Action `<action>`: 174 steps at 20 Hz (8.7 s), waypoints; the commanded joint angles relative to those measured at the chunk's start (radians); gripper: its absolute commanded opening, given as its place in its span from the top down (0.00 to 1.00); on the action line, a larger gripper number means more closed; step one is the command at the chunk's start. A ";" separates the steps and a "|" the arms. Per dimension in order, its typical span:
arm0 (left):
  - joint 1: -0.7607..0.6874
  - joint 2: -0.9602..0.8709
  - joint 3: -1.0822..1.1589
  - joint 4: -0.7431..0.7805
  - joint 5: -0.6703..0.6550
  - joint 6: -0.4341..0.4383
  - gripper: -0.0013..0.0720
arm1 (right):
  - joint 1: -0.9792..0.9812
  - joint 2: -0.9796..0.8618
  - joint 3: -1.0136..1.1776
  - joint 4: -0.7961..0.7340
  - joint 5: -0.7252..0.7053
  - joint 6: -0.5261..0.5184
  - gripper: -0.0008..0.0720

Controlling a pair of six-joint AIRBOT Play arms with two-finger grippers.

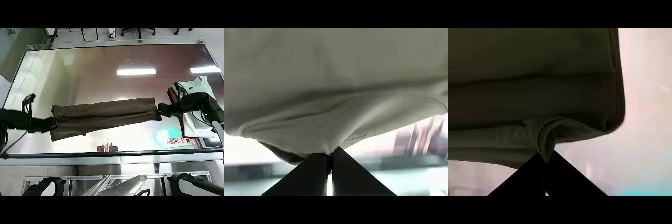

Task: Fold the shirts.

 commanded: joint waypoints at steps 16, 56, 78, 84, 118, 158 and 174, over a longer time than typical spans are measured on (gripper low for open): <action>-0.121 -0.777 0.684 -0.020 -0.128 0.032 0.41 | 0.022 -0.273 0.194 0.013 0.121 -0.049 0.32; -0.876 -1.210 1.128 -0.207 -0.250 -0.167 0.96 | -0.179 0.066 0.554 0.199 -0.514 -0.196 0.96; 0.055 0.414 0.213 -0.221 -0.117 -0.054 0.96 | 0.941 -0.479 0.584 0.242 0.523 -0.043 0.20; 0.089 0.538 0.020 -0.221 -0.139 -0.043 0.96 | 0.515 -0.287 0.588 0.062 0.053 0.077 0.19; 0.089 0.544 0.016 -0.221 -0.131 -0.039 0.96 | -0.128 -0.397 0.998 0.292 -0.113 0.120 0.96; 0.089 0.542 0.016 -0.222 -0.082 0.006 0.96 | -0.572 0.161 0.190 -0.107 -0.290 0.688 0.02; -0.687 0.229 -0.169 -0.245 -0.418 -0.101 0.96 | 0.436 0.551 -0.285 0.056 0.175 0.312 0.95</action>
